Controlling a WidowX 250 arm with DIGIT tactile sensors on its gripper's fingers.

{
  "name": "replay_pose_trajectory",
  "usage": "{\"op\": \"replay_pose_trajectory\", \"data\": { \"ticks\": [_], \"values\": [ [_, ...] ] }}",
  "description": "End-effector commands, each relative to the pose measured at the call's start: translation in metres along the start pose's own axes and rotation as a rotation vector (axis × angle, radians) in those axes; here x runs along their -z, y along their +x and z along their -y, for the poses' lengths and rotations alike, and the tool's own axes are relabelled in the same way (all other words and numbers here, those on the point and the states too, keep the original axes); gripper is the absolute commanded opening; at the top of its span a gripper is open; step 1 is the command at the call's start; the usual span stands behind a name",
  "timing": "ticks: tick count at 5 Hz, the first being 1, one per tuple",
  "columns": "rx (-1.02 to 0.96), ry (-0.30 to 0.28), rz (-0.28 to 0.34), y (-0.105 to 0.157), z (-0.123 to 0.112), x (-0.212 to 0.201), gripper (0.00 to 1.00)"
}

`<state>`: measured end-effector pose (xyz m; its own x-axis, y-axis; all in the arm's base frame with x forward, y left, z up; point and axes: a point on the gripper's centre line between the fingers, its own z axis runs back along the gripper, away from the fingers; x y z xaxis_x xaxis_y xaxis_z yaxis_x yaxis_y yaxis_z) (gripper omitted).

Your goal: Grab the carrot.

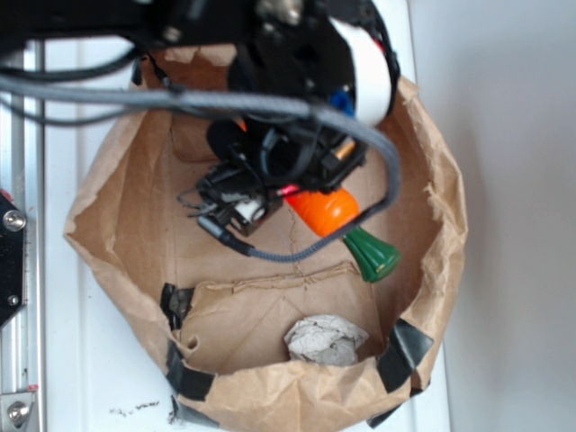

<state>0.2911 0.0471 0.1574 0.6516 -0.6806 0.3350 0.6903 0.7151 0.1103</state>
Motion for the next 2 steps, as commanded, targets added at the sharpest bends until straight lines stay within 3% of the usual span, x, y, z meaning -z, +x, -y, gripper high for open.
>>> {"op": "replay_pose_trajectory", "data": {
  "ticks": [1, 2],
  "values": [
    [-0.023, 0.081, 0.004, 0.0258, -0.0008, -0.0523, 0.0],
    [0.021, 0.092, -0.009, 0.0241, 0.0007, -0.0511, 0.42]
  ]
}}
